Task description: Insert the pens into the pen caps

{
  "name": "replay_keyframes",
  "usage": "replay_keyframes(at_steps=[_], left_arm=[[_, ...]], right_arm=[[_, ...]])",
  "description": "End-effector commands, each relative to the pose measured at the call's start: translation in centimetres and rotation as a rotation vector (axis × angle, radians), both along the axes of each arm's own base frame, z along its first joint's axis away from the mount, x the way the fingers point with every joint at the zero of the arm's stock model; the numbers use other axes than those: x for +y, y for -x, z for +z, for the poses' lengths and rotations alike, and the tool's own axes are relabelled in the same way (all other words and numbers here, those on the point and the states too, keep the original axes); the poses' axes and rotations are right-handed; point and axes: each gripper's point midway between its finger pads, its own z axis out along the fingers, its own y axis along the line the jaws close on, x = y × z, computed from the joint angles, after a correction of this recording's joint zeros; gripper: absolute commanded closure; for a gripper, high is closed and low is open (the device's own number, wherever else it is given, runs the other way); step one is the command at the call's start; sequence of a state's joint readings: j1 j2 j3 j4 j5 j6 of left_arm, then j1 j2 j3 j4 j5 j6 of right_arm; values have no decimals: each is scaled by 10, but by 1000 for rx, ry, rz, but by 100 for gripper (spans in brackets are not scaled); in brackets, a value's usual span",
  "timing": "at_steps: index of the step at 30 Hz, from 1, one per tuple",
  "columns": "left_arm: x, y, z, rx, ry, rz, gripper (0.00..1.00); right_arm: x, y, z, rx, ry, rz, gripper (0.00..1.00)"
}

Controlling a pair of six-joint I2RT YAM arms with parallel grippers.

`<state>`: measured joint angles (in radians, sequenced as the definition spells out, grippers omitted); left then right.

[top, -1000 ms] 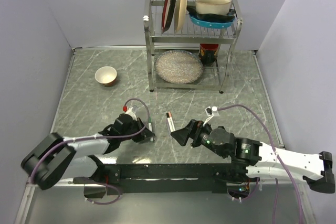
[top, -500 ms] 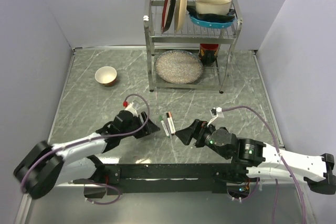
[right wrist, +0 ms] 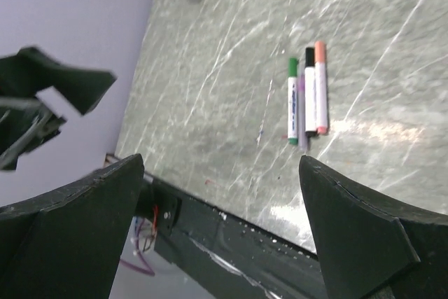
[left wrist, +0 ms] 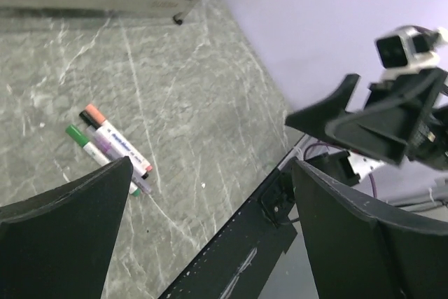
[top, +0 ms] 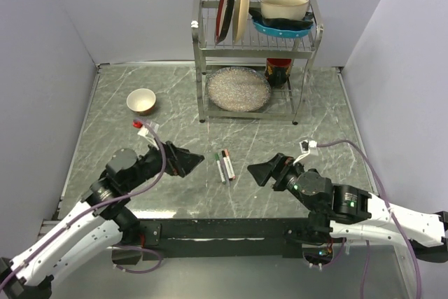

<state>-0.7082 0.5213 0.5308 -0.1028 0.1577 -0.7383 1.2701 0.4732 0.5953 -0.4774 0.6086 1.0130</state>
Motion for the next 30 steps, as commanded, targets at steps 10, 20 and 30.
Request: replay_keyframes(at_steps=[10,20,30], left_arm=[[17,28,25,-174,72,-40,1],[19,30,26,-186,81,-36,1],[21,30,28,-197,82,-33,1]], right_arm=[[-23,-12,36,-93,-33,-90,0],[-21,-14,41,-100,-37,-95,0],[-23,-13,45,-109,-37,-89,0]])
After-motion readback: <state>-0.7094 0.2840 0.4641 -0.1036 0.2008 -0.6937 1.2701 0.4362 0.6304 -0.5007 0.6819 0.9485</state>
